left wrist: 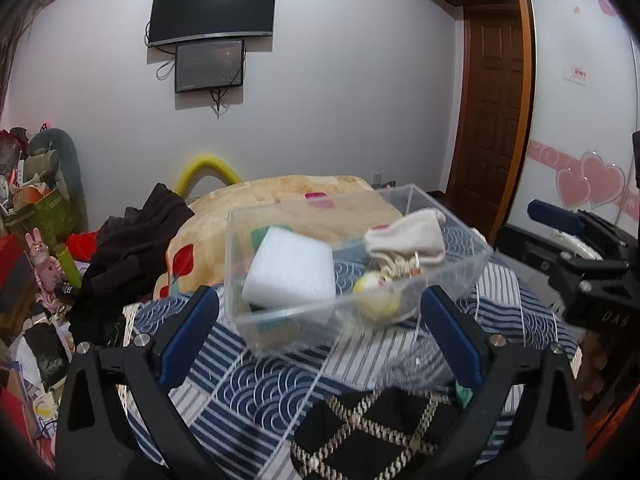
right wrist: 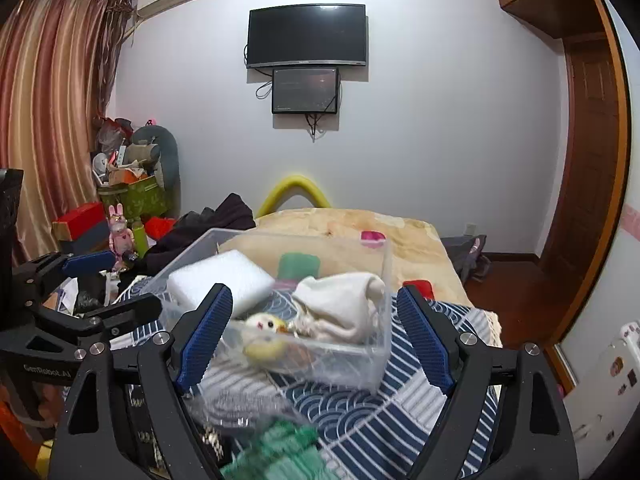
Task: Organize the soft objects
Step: 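Grasp the black chain bag with the left gripper while the right grasps the green glove, then lower the black bag into the box with the left gripper while the right drops the glove in, then grasp the floral cloth with the left gripper while the right grasps the bagged grey item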
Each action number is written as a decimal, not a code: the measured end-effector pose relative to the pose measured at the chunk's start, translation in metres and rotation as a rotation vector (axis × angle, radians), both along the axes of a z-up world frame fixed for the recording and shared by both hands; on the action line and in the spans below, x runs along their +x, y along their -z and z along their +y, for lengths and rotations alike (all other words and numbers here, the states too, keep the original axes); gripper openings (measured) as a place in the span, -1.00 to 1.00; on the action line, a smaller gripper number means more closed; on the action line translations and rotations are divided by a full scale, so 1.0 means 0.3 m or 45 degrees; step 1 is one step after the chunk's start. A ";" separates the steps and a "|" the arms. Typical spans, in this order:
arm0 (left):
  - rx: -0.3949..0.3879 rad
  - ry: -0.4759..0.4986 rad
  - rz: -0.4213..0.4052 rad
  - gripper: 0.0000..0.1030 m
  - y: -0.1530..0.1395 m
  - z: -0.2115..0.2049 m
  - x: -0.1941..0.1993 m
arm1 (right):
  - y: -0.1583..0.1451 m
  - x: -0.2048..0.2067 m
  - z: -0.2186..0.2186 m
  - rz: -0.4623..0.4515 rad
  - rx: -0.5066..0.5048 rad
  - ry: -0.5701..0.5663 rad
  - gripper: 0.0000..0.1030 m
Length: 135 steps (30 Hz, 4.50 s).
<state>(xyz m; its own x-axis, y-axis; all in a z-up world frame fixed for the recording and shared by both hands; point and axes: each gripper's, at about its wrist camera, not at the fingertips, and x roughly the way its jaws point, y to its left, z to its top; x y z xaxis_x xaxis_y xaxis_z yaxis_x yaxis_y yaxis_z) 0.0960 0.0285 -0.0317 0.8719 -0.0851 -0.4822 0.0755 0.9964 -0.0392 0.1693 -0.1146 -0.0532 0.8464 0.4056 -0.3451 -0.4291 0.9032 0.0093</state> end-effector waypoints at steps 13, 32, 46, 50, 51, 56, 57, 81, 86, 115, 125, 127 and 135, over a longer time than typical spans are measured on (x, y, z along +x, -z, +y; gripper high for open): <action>-0.056 0.039 0.218 0.99 0.207 -0.030 -0.052 | 0.148 -0.067 -0.033 0.158 -0.024 -0.001 0.61; -0.133 0.113 0.267 -0.46 0.286 -0.041 -0.075 | 0.359 -0.112 -0.015 0.394 -0.099 -0.068 -0.12; -0.089 0.073 0.113 -0.73 0.156 -0.012 -0.153 | 0.251 -0.162 -0.108 0.280 -0.015 -0.016 -0.61; -0.102 0.063 0.069 -0.73 0.111 0.005 -0.162 | 0.205 -0.170 -0.129 0.225 0.014 0.000 -0.61; -0.099 0.057 0.055 -0.73 0.099 0.007 -0.165 | 0.199 -0.171 -0.131 0.217 0.016 -0.001 -0.61; -0.099 0.036 -0.014 -0.73 0.040 0.023 -0.168 | 0.158 -0.165 -0.119 0.157 0.022 -0.010 -0.60; -0.099 0.032 -0.026 -0.73 0.031 0.025 -0.166 | 0.145 -0.156 -0.105 0.150 0.022 -0.012 -0.60; -0.038 -0.057 -0.204 -0.73 -0.089 0.027 0.061 | -0.003 0.046 0.077 -0.010 0.026 -0.041 -0.60; -0.056 -0.053 -0.119 -0.73 -0.036 0.042 0.154 | 0.031 0.095 0.108 0.031 -0.011 -0.038 -0.60; -0.070 0.014 0.083 0.00 0.060 0.002 0.273 | 0.103 0.200 0.120 0.202 -0.116 -0.011 -0.14; -0.094 0.015 -0.027 0.34 -0.040 0.004 0.137 | 0.019 0.090 0.047 0.076 -0.048 -0.027 0.34; -0.090 0.018 -0.052 0.48 -0.054 0.003 0.100 | 0.005 0.061 0.037 0.054 -0.028 -0.034 0.40; -0.038 -0.032 -0.103 0.95 -0.053 0.013 -0.039 | 0.004 -0.046 0.010 0.005 -0.013 -0.055 0.60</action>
